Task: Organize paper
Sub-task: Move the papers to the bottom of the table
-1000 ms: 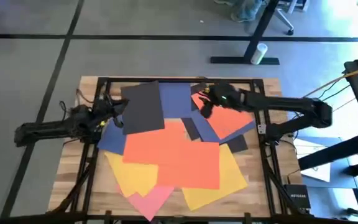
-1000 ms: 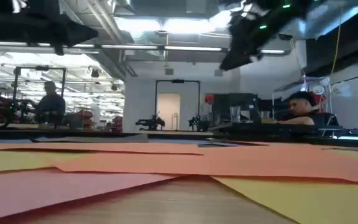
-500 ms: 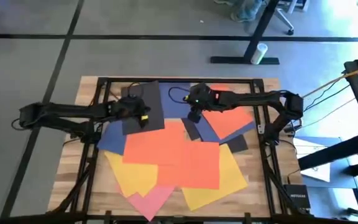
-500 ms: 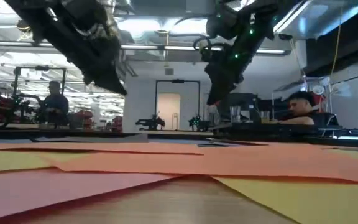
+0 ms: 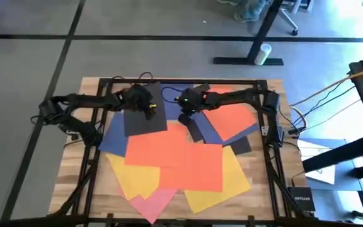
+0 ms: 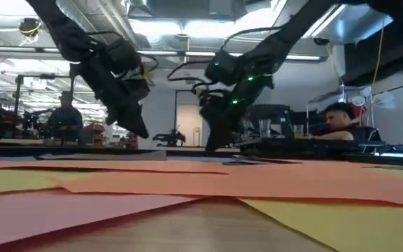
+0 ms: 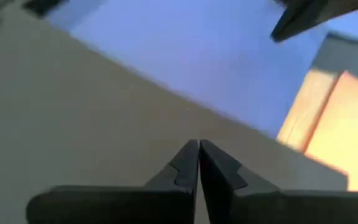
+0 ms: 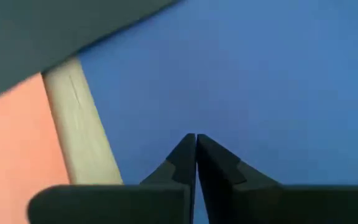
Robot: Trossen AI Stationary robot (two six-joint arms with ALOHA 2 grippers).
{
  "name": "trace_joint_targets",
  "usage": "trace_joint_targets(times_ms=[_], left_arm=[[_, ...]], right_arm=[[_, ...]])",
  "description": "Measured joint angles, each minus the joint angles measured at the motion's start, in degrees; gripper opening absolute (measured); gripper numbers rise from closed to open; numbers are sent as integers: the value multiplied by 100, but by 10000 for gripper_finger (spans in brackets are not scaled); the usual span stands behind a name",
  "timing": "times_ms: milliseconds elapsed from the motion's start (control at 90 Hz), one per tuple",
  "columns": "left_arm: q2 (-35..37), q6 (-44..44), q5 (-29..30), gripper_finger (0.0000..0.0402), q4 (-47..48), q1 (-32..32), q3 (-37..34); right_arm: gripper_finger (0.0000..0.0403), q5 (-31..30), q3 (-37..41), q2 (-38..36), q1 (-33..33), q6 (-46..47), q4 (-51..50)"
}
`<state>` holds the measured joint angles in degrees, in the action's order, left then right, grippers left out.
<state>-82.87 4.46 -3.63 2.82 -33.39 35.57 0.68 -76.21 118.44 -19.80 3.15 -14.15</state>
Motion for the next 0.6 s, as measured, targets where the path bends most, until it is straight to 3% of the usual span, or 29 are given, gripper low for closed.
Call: trace_joint_targets(times_ms=[233,600], left_arm=[[-337,-207,140,0,957,-275,33],[-275,-455,159,0,1001,-1195,38]], right_arm=[[0,-46,-366,205,99,95,-1110],[0,-396,-17,157,943,462,-1562]])
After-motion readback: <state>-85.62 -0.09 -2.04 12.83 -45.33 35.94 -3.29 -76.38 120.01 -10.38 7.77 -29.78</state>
